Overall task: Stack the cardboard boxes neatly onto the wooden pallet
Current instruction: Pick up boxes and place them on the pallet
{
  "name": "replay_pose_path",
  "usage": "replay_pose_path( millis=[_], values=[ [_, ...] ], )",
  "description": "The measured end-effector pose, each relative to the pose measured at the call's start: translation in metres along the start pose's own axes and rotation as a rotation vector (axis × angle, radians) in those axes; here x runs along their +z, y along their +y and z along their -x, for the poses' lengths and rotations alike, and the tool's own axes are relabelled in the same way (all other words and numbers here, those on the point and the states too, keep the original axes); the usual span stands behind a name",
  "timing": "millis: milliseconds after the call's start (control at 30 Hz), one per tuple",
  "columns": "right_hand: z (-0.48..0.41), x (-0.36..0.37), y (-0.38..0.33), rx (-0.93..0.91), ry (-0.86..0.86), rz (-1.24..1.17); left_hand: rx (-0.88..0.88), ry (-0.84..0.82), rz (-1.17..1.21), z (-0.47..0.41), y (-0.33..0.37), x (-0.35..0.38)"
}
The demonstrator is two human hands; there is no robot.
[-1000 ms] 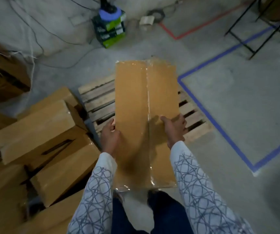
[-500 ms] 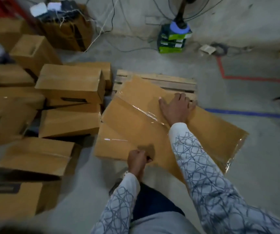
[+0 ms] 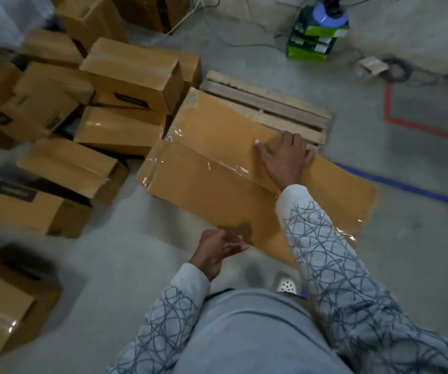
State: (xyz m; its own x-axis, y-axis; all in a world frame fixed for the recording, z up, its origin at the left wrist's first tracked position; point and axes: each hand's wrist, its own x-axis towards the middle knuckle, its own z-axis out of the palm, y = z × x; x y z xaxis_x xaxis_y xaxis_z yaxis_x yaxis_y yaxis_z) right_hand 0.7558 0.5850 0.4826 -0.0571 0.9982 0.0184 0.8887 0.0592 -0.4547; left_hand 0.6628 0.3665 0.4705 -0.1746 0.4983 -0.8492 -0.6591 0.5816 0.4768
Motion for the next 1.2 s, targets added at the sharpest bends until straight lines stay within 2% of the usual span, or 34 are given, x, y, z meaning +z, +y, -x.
replay_pose_path(
  millis=[233,333,433,733,867,967,1200],
  values=[
    [-0.042,-0.041,0.146,0.017,-0.239,-0.184,0.170,0.157,-0.136,0.006,-0.093,0.128],
    [-0.058,-0.048,0.176,0.040,-0.322,-0.176,0.157,0.271,-0.169,-0.005,-0.110,0.164],
    [-0.083,-0.046,0.187,0.023,-0.365,-0.220,0.120,0.298,-0.204,-0.020,-0.112,0.189],
    [-0.148,0.018,0.230,-0.042,-0.514,-0.012,-0.026,0.401,-0.209,-0.120,-0.121,0.233],
    [-0.154,0.048,0.262,-0.015,-0.577,0.042,-0.129,0.395,-0.193,-0.196,-0.190,0.237],
    [-0.162,0.078,0.294,0.019,-0.634,0.095,-0.147,0.399,-0.080,-0.204,-0.195,0.258],
    [-0.166,0.149,0.390,-0.031,-0.781,0.202,-0.129,0.602,0.122,-0.272,-0.268,0.301]
  ],
)
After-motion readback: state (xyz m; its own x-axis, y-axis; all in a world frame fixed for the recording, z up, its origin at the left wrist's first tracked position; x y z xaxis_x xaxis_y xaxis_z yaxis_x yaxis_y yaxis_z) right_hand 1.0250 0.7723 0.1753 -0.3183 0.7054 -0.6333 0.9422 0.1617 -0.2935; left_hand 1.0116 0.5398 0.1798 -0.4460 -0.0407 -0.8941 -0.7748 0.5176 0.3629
